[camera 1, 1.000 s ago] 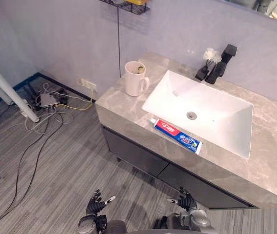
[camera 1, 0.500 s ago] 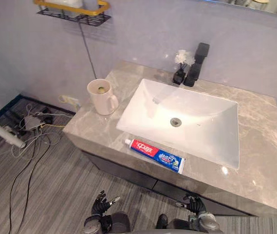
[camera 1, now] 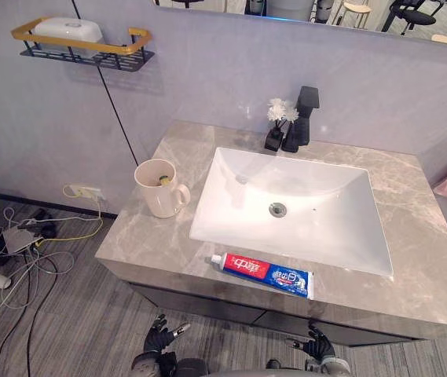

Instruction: Organize washtable

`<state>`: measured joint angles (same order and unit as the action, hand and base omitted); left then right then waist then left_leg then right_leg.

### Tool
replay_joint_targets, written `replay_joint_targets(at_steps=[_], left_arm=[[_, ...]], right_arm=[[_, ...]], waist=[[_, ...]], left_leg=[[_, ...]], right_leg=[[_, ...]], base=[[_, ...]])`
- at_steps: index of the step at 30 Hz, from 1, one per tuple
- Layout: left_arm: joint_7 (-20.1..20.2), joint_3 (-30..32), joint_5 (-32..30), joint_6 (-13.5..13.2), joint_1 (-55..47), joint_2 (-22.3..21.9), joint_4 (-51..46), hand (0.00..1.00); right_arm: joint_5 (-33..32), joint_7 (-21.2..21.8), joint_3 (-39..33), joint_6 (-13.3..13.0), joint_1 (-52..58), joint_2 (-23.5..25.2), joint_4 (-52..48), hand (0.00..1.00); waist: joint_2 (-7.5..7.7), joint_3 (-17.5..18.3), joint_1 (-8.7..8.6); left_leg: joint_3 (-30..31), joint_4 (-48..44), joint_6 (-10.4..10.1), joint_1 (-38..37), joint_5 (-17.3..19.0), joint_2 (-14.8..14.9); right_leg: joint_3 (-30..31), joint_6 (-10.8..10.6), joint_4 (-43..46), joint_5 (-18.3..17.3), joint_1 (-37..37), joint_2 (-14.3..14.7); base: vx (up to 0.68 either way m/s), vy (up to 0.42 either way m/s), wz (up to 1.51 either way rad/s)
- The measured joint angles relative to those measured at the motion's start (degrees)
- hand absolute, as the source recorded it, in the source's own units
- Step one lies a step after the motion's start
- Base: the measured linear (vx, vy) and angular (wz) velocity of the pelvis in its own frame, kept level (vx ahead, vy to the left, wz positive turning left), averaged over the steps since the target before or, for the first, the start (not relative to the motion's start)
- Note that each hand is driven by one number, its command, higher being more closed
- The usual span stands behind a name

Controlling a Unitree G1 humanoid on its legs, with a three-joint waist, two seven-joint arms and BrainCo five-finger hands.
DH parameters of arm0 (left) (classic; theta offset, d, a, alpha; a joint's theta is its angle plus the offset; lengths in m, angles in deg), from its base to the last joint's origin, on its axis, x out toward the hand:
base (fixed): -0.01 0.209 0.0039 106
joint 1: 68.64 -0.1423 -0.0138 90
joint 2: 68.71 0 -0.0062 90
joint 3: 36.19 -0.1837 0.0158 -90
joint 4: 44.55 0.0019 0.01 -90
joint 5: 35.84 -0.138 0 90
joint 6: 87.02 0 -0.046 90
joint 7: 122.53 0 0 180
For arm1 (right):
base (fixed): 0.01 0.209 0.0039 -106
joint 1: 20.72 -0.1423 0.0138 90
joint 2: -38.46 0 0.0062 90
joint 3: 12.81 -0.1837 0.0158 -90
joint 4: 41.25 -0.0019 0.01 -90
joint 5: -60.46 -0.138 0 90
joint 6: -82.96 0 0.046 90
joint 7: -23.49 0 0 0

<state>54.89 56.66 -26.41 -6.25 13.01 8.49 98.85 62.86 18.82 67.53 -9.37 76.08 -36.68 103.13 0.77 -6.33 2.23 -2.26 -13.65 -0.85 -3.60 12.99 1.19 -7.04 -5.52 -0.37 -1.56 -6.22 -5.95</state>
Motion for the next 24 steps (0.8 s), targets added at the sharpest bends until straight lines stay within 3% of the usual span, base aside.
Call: replay_joint_targets(at_steps=[5,6,20,24], left_arm=[[0.0,0.0,0.0,0.0,0.0,-0.1,0.4,0.00],[0.1,0.0,-0.5,0.3,0.3,1.6,2.9,0.00],[-1.0,0.2,-1.4,0.3,0.4,2.3,1.3,0.00],[-1.9,4.2,-2.4,0.3,0.3,3.9,0.1,0.00]], right_arm=[[0.0,-0.2,0.0,0.0,-0.5,-0.5,1.2,0.00],[0.4,-0.2,0.1,0.1,-1.9,-3.7,4.9,0.00],[-0.2,-0.2,0.0,0.1,-3.1,-3.9,4.9,0.00],[-0.8,-0.2,-1.2,-0.1,-4.3,-4.6,5.1,0.00]], waist=[[-0.18,0.2,0.09],[0.20,0.7,-1.37],[0.30,0.7,-0.94],[0.26,-0.1,-0.25]], left_leg=[[-0.3,1.8,0.2,-1.6,-0.8,-0.1],[0.7,3.7,0.5,-3.2,-1.2,-1.3],[2.0,6.6,-0.1,0.6,-1.9,-1.4],[2.9,7.1,0.2,0.8,-2.3,-1.0]], right_leg=[[1.0,-0.4,-1.2,1.2,-0.8,0.0],[1.6,-0.6,-4.5,2.8,-2.5,-0.4],[-0.1,-0.9,-5.5,2.9,1.8,-0.4],[-2.4,-1.1,-5.4,3.1,2.3,0.2]], base=[[-0.06,-0.005,-0.08],[0.00,0.000,0.00],[0.02,-0.009,0.03],[0.11,-0.048,-0.04]])
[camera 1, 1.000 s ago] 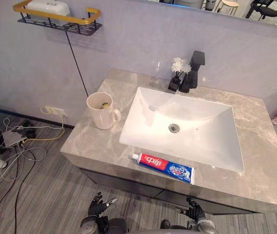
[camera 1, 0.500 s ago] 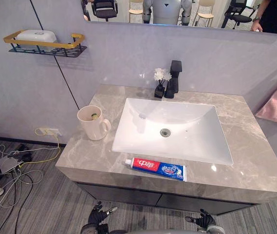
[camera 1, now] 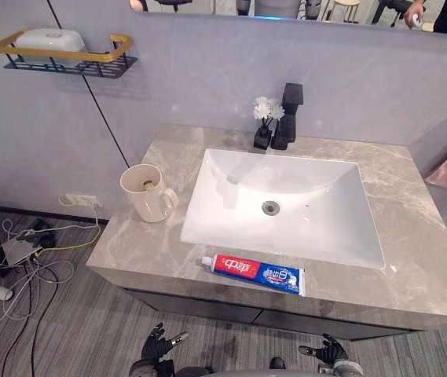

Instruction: Organize washtable

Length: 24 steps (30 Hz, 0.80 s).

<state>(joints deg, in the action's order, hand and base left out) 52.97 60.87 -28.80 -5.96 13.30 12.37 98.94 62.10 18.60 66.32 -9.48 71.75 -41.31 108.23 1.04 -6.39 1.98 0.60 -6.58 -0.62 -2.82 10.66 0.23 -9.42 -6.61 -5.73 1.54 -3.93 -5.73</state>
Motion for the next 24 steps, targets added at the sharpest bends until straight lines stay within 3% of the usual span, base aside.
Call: replay_joint_targets(at_steps=[5,11,17,24], left_arm=[[-1.0,7.3,-1.2,-0.1,0.3,3.2,-1.6,0.00],[-2.8,18.8,-1.3,-0.4,-0.1,9.5,-11.4,0.00],[-5.9,26.4,-1.5,-0.5,-1.3,13.2,-34.4,0.00],[-10.2,26.3,-5.9,-1.6,-0.8,13.0,-55.4,0.00]], right_arm=[[0.0,0.0,-0.4,0.2,0.6,-3.3,0.6,0.00],[0.0,0.1,-2.1,0.2,2.4,-4.4,0.6,0.00],[0.0,0.1,-3.3,0.2,4.8,-4.6,-0.2,0.00],[0.0,0.2,-4.9,0.1,4.9,-4.4,-1.9,0.00]], waist=[[-0.86,-0.3,0.16],[-0.81,-0.4,0.75],[-1.05,-0.5,3.24],[-1.90,-0.8,4.66]], left_leg=[[1.7,0.1,0.0,-1.9,0.0,-0.7],[4.8,-0.5,0.4,-1.2,-0.3,-2.3],[7.4,-1.8,0.6,0.5,-0.5,-3.9],[9.0,-1.3,2.0,2.3,-1.6,-4.7]], right_leg=[[-3.5,0.2,0.0,0.6,-2.3,-0.6],[-8.9,0.4,0.0,1.6,-3.0,-2.3],[-13.5,1.5,0.0,2.4,-3.2,-3.6],[-15.7,0.8,0.0,1.9,-2.1,-4.4]], base=[[0.10,-0.012,0.00],[0.01,-0.003,0.21],[-0.04,-0.015,0.22],[-0.10,-0.051,0.15]])
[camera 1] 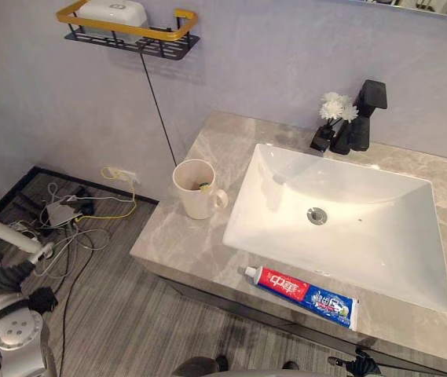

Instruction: Organize washtable

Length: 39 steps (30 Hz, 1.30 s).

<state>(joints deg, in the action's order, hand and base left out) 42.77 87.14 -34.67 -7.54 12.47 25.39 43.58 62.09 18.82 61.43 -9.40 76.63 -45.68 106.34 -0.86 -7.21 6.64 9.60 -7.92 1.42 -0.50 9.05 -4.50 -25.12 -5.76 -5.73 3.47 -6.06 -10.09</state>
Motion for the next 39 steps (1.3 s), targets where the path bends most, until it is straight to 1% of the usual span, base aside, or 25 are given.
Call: replay_joint_targets(at_steps=[1,3,4,6,7,8,10,11,12,14,16,18,19,21,22,24,29,33,35,39], left_arm=[[-0.7,-1.5,-1.4,-0.1,0.0,-0.4,-4.3,0.00],[-0.8,-3.8,-3.4,-0.6,-0.1,-1.5,-8.9,0.00],[-0.7,-7.1,-4.6,-1.2,-0.2,-2.3,-13.2,0.00],[-0.7,-11.2,-5.1,-1.4,-0.4,-2.6,-17.9,0.00],[-0.3,-13.9,-5.7,-2.0,-0.9,-2.6,-21.0,0.00],[0.5,-18.4,-6.5,-3.4,-1.7,-2.6,-25.8,0.00],[2.1,-23.4,-7.8,-4.8,-1.7,-2.5,-30.5,0.00],[2.4,-24.9,-8.8,-5.1,-1.7,-2.1,-31.6,0.00],[2.5,-25.8,-9.4,-5.1,-1.7,-1.6,-32.3,0.00],[3.8,-29.6,-13.4,-5.1,-1.6,0.0,-33.8,0.00],[5.3,-32.9,-16.3,-5.1,-1.4,1.3,-34.1,0.00],[6.8,-34.6,-17.9,-5.1,-1.2,1.6,-34.1,0.00],[8.3,-36.4,-19.4,-5.0,-1.1,1.7,-34.1,0.00],[9.2,-38.8,-20.7,-5.0,-0.6,2.4,-34.0,0.00],[9.9,-40.2,-22.2,-5.0,-0.3,3.0,-33.8,0.00],[10.8,-41.8,-23.0,-4.9,0.3,3.3,-32.8,0.00],[12.2,-45.4,-26.9,-3.8,0.6,3.2,-28.2,0.00],[12.3,-47.9,-29.5,-2.7,1.3,2.5,-24.1,0.00],[12.3,-49.2,-31.1,-2.1,1.4,1.9,-22.6,0.00],[12.4,-51.9,-33.1,-1.5,2.9,0.3,-18.6,0.00]], right_arm=[[0.0,0.2,0.0,-0.2,0.0,0.0,0.0,0.00],[0.0,0.6,0.1,-0.3,0.0,0.0,0.0,0.00],[0.0,1.1,0.7,-0.8,0.0,0.0,0.0,0.00],[0.0,1.2,1.5,-1.2,0.0,0.2,0.0,0.00],[-0.1,1.2,2.2,-1.3,0.0,0.3,0.0,0.00],[-0.1,1.3,3.4,-1.4,-0.3,0.6,0.0,0.00],[0.0,1.6,5.3,-1.7,-0.7,0.9,0.0,0.00],[0.0,1.7,5.9,-1.7,-0.8,1.0,0.0,0.00],[0.0,1.9,6.3,-1.8,-0.8,1.0,0.0,0.00],[0.0,2.1,7.7,-1.8,-1.2,1.0,0.0,0.00],[0.0,2.2,8.0,-1.8,-1.5,1.4,0.0,0.00],[0.0,2.2,8.5,-1.8,-2.0,1.3,0.0,0.00],[0.0,2.3,9.6,-1.8,-2.5,1.3,0.0,0.00],[0.0,2.3,10.1,-1.9,-2.6,1.4,0.0,0.00],[0.0,2.3,10.1,-2.1,-2.7,1.6,0.0,0.00],[0.0,2.4,10.3,-2.2,-2.7,1.9,0.0,0.00],[0.0,2.4,12.2,-2.2,-3.1,1.9,-0.1,0.00],[0.1,2.4,12.3,-2.2,-3.2,1.9,-0.5,0.00],[0.1,2.4,12.3,-2.2,-3.3,1.9,-0.6,0.00],[0.1,2.4,12.3,-2.1,-3.5,1.9,-0.6,0.00]], waist=[[-0.06,0.0,0.43],[-0.22,0.1,0.43],[-0.48,0.3,0.41],[-0.66,0.5,0.36],[-0.68,0.7,0.34],[-0.63,1.0,0.29],[-0.57,1.1,0.04],[-0.50,1.1,-0.08],[-0.42,1.2,-0.21],[-0.19,1.3,-0.98],[0.18,1.6,-1.20],[0.36,1.7,-1.19],[0.65,1.7,-1.24],[0.97,1.9,-1.52],[1.27,2.1,-1.48],[1.73,2.4,-1.48],[2.44,2.8,-1.52],[2.57,2.9,-1.99],[2.63,2.9,-2.62],[2.62,2.9,-2.72]], left_leg=[[0.0,0.0,0.0,0.4,-0.4,0.0],[0.5,0.0,-0.3,0.6,-0.7,0.0],[0.7,0.2,-0.9,0.7,-1.0,0.3],[1.1,0.7,-1.3,0.7,-1.4,0.7],[1.1,1.2,-1.5,0.7,-1.7,1.0],[1.1,1.7,-1.8,0.7,-1.9,1.5],[1.1,2.0,-2.2,0.8,-2.2,2.3],[1.0,2.0,-2.3,0.8,-2.2,2.6],[1.1,2.0,-2.4,0.8,-2.3,2.8],[1.0,2.0,-2.5,0.9,-2.3,3.4],[0.7,2.0,-2.7,1.3,-2.4,3.7],[0.4,1.9,-2.7,1.7,-2.5,3.8],[-0.6,1.9,-2.8,1.8,-2.5,3.9],[-1.0,1.9,-2.8,1.8,-2.5,3.9],[-1.2,1.9,-2.8,1.7,-2.5,3.9],[-1.3,1.9,-2.8,1.7,-2.5,3.9],[-2.0,1.9,-2.7,1.8,-2.5,3.9],[-2.0,1.9,-2.7,1.8,-2.6,3.9],[-2.1,1.9,-2.6,1.9,-2.6,3.9],[-2.2,2.1,-2.6,1.8,-2.6,3.9]], right_leg=[[0.0,-0.2,0.0,-0.1,0.4,0.0],[-0.2,-0.6,0.0,-0.4,0.3,0.0],[-0.4,-0.6,0.0,-0.4,0.4,0.2],[-0.5,-0.7,0.0,-0.4,0.5,0.3],[-0.5,-0.6,0.0,-0.4,0.7,0.6],[-0.1,-0.6,0.0,-0.3,1.2,1.1],[0.1,-0.4,0.0,-0.2,1.4,1.9],[0.1,-0.3,0.0,-0.1,1.4,2.1],[0.1,-0.3,0.0,-0.1,1.5,2.3],[0.3,-0.2,0.0,-0.2,1.7,3.0],[0.5,-0.1,0.0,0.0,2.3,3.2],[0.9,0.1,0.0,0.1,2.8,3.3],[1.9,0.4,0.0,0.3,3.3,3.4],[2.1,0.5,0.0,0.4,3.3,3.3],[2.2,0.5,0.0,0.4,3.4,3.3],[2.4,0.6,0.0,0.5,3.4,3.3],[3.1,0.7,0.0,0.8,3.8,3.2],[3.1,0.7,0.0,1.0,3.8,3.2],[3.1,0.7,0.0,1.0,3.9,3.2],[3.2,0.8,-0.2,1.1,4.2,3.2]], base=[[-0.13,-0.062,0.04],[-0.11,-0.065,0.11],[-0.10,-0.064,0.12],[-0.09,-0.057,0.07],[-0.10,-0.076,-0.04],[-0.07,-0.067,-0.10],[-0.06,-0.083,-0.09],[-0.04,-0.067,-0.04],[-0.02,-0.044,-0.03],[-0.02,-0.046,-0.03],[-0.01,-0.023,-0.07],[-0.02,-0.001,-0.17],[-0.02,0.015,-0.23],[-0.01,0.019,-0.13],[-0.01,0.017,-0.05],[-0.02,0.016,-0.04],[-0.04,0.020,-0.07],[-0.02,0.008,-0.01],[0.00,0.000,0.00],[0.00,0.009,-0.05]])
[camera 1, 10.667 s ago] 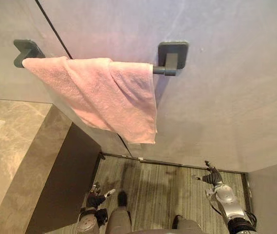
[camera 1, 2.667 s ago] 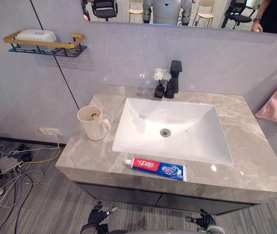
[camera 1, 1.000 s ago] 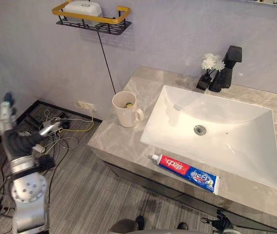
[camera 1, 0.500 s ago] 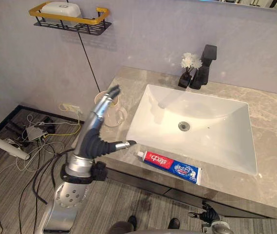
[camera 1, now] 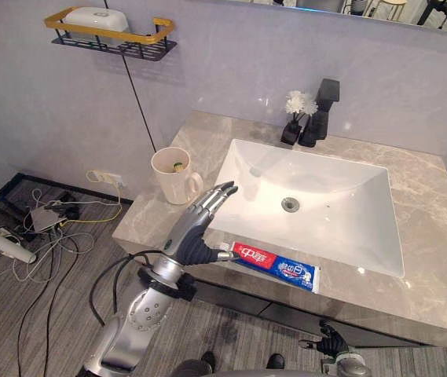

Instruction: Organize washtable

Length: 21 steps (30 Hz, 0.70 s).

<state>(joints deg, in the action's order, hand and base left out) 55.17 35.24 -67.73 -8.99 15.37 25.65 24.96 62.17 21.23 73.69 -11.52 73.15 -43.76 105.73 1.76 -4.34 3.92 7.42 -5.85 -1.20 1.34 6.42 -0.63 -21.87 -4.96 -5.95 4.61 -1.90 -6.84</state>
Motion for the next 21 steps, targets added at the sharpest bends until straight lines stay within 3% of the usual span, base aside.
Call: replay_joint_targets(at_steps=[14,21], left_arm=[[0.9,-3.7,-3.7,1.0,2.6,-2.2,13.7,0.00],[0.9,-3.8,-4.3,0.9,3.6,-3.4,14.4,0.00]], right_arm=[[0.2,-0.1,-1.2,0.6,-1.2,0.4,-1.8,0.00],[0.2,-0.2,-1.2,0.6,-1.3,0.5,-2.1,0.00]], waist=[[-0.72,-0.8,-3.06],[-0.97,-1.3,-3.23]], left_leg=[[-1.4,2.0,0.6,-2.0,-0.5,-0.4],[-1.7,2.3,0.6,-2.1,-0.5,-0.4]], right_leg=[[1.2,-0.4,-0.1,0.3,-0.3,-0.2],[1.5,-0.4,-0.1,0.3,-0.1,-0.2]], base=[[0.00,0.014,-0.05],[0.00,0.004,-0.01]])
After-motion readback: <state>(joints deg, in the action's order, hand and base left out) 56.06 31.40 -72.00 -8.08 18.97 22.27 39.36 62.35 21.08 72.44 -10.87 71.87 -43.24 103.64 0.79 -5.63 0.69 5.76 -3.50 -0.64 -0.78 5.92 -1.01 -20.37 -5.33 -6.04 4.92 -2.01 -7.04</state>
